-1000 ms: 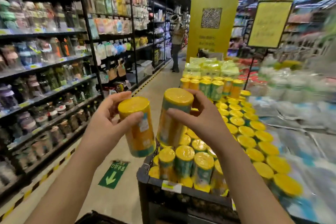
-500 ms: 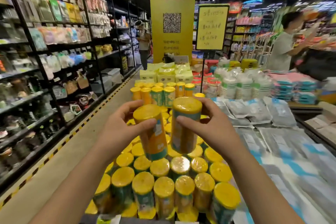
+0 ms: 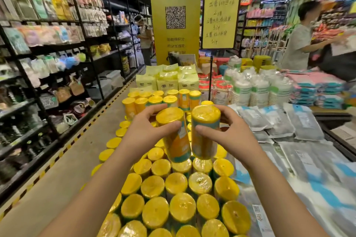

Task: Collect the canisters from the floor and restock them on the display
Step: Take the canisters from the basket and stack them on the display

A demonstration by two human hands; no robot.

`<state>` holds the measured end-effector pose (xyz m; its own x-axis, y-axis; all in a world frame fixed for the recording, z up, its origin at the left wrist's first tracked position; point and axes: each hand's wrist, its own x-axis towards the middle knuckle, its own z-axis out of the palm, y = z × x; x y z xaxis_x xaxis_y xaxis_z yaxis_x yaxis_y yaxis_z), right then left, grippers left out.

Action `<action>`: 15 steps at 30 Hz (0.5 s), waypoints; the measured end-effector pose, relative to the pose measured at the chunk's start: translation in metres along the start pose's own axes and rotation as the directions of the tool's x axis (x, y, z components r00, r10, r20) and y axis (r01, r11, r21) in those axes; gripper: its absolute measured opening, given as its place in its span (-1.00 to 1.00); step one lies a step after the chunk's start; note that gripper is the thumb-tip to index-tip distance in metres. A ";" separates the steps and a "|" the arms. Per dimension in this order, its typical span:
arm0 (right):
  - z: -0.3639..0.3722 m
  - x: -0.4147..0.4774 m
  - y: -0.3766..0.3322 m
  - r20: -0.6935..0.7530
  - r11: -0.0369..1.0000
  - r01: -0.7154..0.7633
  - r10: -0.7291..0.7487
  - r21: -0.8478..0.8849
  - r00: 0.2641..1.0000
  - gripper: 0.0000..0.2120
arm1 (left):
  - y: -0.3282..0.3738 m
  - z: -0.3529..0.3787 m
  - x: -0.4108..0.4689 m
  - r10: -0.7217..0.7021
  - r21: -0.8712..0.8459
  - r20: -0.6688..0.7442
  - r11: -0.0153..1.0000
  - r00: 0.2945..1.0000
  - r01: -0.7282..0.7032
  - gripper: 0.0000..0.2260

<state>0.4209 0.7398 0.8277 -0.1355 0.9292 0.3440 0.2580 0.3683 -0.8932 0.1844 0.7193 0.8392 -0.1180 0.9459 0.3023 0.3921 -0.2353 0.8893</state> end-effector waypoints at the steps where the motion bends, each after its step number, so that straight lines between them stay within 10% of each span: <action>1: 0.002 0.007 0.003 -0.004 1.000 -0.007 0.007 -0.005 1.000 -0.38 | -0.004 0.000 0.011 -0.002 0.019 0.012 1.000 1.000 0.002 -0.31; 15: -0.005 0.100 0.059 -0.010 0.995 -0.071 0.071 -0.065 0.997 -0.38 | -0.052 0.050 0.159 -0.030 0.227 0.037 0.974 0.999 0.021 -0.41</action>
<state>0.4273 0.8543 0.8104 -0.1076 0.9532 0.2826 0.3283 0.3024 -0.8948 0.1911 0.8929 0.8242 -0.0961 0.9602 0.2622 0.5860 -0.1583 0.7947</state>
